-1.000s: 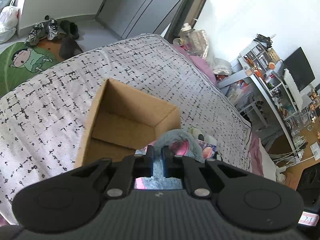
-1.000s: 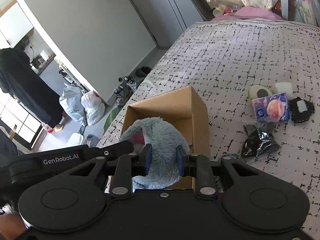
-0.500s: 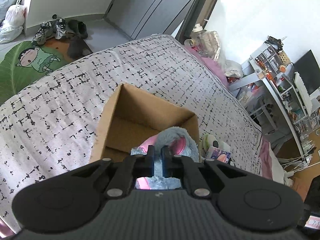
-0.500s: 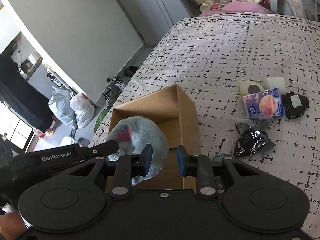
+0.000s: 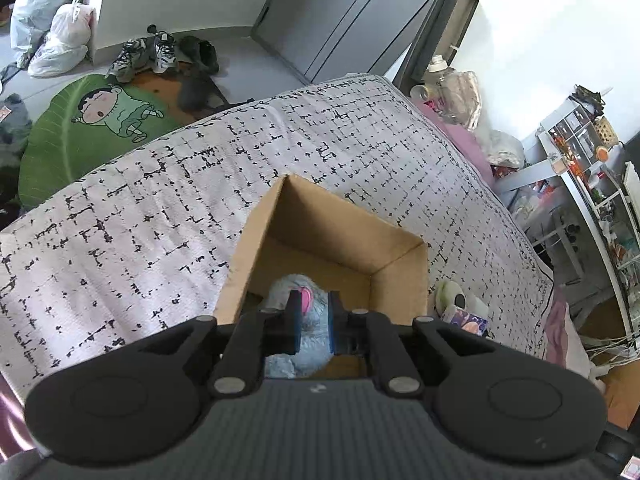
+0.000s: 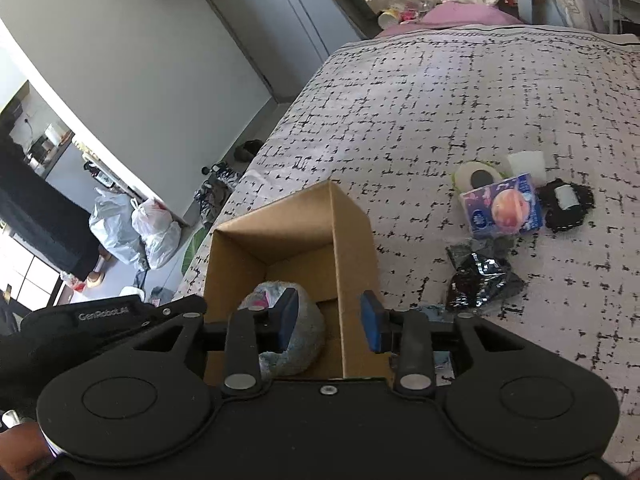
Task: Organize soft objects
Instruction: 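Lower the plush toy into the box and open the right gripper, then grasp the black plastic bag with the left gripper while the right grasps the black patterned item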
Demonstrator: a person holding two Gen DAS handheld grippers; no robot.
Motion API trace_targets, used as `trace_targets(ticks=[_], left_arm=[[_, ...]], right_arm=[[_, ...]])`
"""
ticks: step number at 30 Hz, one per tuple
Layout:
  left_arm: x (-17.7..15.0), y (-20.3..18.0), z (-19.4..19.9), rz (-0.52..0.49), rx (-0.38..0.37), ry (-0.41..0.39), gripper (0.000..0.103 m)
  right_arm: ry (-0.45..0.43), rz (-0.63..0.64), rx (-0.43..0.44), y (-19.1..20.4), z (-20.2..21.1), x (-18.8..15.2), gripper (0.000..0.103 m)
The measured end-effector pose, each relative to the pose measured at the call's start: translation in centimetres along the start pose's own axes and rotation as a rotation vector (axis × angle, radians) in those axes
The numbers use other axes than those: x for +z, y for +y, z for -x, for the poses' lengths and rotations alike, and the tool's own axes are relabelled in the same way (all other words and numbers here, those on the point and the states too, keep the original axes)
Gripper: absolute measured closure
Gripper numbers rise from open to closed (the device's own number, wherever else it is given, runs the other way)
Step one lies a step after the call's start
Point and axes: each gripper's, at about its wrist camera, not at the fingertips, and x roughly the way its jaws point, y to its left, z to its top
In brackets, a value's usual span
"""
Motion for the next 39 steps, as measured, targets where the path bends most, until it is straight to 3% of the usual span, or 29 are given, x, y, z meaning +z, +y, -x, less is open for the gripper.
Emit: trace_targets(ticks=[5, 9, 16, 23, 25, 32, 39], left_arm=[[-0.4, -1.2, 0.8, -0.019, 0.021, 0.016, 0.079], [-1.1, -2.4, 1.2, -0.039, 0.055, 0.026, 0.057], [-2.0, -4.8, 2.4, -0.08, 0.074, 0.004, 0.033], [-2.9, -7.7, 3.1, -0.145, 0.084, -0.023, 0.026], [-3.1, -8.6, 3.2, -0.166, 0.091, -0.028, 0.021], [-4.0, -11.3, 3.2, -0.247, 0.124, -0.039, 0.018], [-4.6, -13.4, 2.5, -0.265, 0.12, -0.025, 0.011]], right_arm=[[-0.01, 0.005, -0.041, -0.7, 1.3, 0.3, 0.055], [-0.013, -0.007, -0.053, -1.7, 2.4, 0.3, 0.052], [-0.056, -0.01, -0.061, -3.5, 5.4, 1.2, 0.022], [-0.094, -0.062, -0.081, -7.0, 7.9, 2.3, 0.013], [-0.104, -0.084, -0.093, -8.0, 8.3, 2.5, 0.012], [-0.136, -0.153, -0.103, -11.0, 9.4, 3.0, 0.006], [-0.149, -0.166, -0.095, -12.9, 10.1, 3.4, 0.004]])
